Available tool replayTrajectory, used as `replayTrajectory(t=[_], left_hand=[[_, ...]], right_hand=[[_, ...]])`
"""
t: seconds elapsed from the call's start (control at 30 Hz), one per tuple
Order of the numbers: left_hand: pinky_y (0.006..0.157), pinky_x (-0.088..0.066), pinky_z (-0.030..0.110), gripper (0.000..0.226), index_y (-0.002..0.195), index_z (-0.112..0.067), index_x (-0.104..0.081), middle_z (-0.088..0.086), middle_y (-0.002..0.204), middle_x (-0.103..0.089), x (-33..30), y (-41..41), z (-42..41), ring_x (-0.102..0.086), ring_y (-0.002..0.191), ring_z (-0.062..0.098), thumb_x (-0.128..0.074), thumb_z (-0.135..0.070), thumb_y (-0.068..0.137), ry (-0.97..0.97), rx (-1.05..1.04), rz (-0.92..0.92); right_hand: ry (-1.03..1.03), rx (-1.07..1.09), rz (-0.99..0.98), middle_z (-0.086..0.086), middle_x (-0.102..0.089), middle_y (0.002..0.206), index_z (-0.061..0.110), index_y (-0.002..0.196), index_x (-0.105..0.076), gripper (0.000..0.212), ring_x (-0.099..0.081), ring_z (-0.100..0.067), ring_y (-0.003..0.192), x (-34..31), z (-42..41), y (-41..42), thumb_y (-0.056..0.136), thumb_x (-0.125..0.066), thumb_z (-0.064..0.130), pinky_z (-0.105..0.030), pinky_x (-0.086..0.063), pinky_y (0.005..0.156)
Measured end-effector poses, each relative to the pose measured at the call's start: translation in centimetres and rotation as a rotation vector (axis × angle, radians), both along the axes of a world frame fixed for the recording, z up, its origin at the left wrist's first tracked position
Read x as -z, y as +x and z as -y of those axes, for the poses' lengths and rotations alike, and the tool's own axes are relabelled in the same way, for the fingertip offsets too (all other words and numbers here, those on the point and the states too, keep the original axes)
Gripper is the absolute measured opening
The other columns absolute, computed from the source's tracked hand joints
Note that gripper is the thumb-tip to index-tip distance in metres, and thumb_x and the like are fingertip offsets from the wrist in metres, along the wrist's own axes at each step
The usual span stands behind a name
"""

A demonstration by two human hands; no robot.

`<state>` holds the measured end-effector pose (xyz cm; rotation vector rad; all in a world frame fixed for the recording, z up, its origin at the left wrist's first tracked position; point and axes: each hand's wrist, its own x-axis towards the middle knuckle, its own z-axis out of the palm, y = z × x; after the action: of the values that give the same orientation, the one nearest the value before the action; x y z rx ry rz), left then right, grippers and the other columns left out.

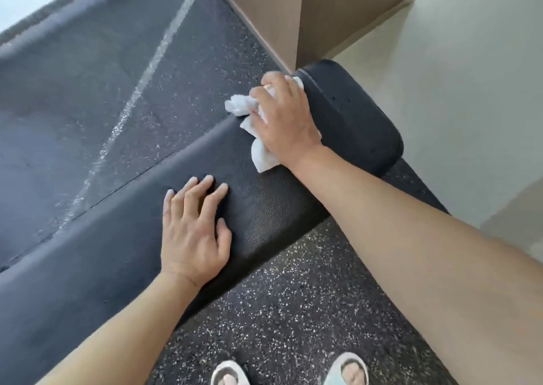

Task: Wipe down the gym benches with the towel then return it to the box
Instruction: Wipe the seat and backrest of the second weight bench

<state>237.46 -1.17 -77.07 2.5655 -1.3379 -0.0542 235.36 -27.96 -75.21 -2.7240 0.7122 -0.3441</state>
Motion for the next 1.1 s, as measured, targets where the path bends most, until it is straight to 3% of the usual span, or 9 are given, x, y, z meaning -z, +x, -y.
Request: replayTrajectory(t=[0.13,0.3,0.43,0.53,0.7,0.83,0.97,1.1], left_hand=[[0.124,-0.021,0.062,0.058,0.145,-0.019,-0.055,0.009,0.154,-0.047,-0.1,0.0,0.0,-0.038,0.148,0.037,-0.050,-0.029,0.088,-0.003,0.005,0.002],[0.125,-0.018,0.062,0.059,0.147,-0.020,-0.054,0.009,0.155,-0.046,0.0,0.2,-0.2,-0.036,0.150,0.037,-0.051,-0.031,0.089,0.023,0.009,-0.014],[0.125,-0.018,0.063,0.058,0.147,-0.020,-0.054,0.009,0.155,-0.046,-0.2,0.2,-0.1,-0.036,0.150,0.037,-0.052,-0.032,0.090,0.031,0.011,-0.042],[0.126,-0.018,0.062,0.059,0.147,-0.020,-0.053,0.009,0.156,-0.046,0.0,0.3,-0.1,-0.036,0.150,0.037,-0.053,-0.032,0.090,0.028,0.015,-0.046],[0.126,-0.019,0.062,0.059,0.148,-0.022,-0.054,0.007,0.156,-0.047,0.2,0.2,-0.2,-0.036,0.151,0.035,-0.055,-0.031,0.089,0.005,0.014,-0.042],[0.126,-0.019,0.061,0.059,0.147,-0.022,-0.055,0.006,0.156,-0.048,-0.4,0.0,-0.1,-0.037,0.150,0.034,-0.054,-0.031,0.089,0.025,0.009,-0.026],[0.125,-0.020,0.060,0.058,0.145,-0.021,-0.057,0.007,0.153,-0.050,-1.3,-0.3,0.3,-0.040,0.148,0.035,-0.055,-0.030,0.088,0.087,-0.008,-0.046],[0.121,-0.028,0.059,0.052,0.137,-0.019,-0.060,0.007,0.144,-0.053,-2.6,-0.7,1.8,-0.045,0.140,0.038,-0.051,-0.029,0.086,0.119,-0.072,-0.086]], right_hand=[[0.068,0.045,0.096,-0.016,-0.061,0.130,0.009,0.119,-0.070,0.029,-0.057,-0.038,0.114,0.2,-4.3,-4.9,0.097,-0.066,0.026,-0.047,-0.046,0.096],[0.088,-0.120,0.043,-0.014,-0.058,0.131,0.010,0.122,-0.067,0.030,-0.055,-0.037,0.117,0.8,-8.3,-11.0,0.099,-0.059,0.028,-0.048,-0.047,0.096],[0.002,-0.301,0.016,-0.018,-0.061,0.126,0.010,0.123,-0.061,0.029,-0.059,-0.040,0.114,0.9,-6.3,-9.9,0.100,-0.053,0.027,-0.051,-0.049,0.096],[-0.067,-0.440,0.023,-0.021,-0.063,0.121,0.005,0.118,-0.068,0.030,-0.059,-0.041,0.110,0.7,-3.4,-6.9,0.099,-0.056,0.025,-0.051,-0.047,0.100],[-0.048,-0.328,0.031,-0.019,-0.063,0.116,0.004,0.116,-0.069,0.033,-0.059,-0.040,0.100,0.3,-1.1,2.2,0.095,-0.053,0.025,-0.052,-0.048,0.092],[-0.056,-0.299,-0.034,-0.015,-0.061,0.118,0.009,0.118,-0.067,0.034,-0.056,-0.036,0.100,0.5,-1.2,4.9,0.097,-0.049,0.028,-0.047,-0.045,0.088],[-0.059,-0.286,0.009,-0.014,-0.062,0.118,0.011,0.115,-0.068,0.030,-0.057,-0.036,0.101,0.5,-1.4,2.7,0.096,-0.054,0.029,-0.044,-0.044,0.088],[-0.043,-0.375,0.041,-0.012,-0.064,0.125,0.013,0.115,-0.070,0.026,-0.060,-0.035,0.109,0.1,-0.1,-4.7,0.093,-0.067,0.026,-0.044,-0.047,0.080]])
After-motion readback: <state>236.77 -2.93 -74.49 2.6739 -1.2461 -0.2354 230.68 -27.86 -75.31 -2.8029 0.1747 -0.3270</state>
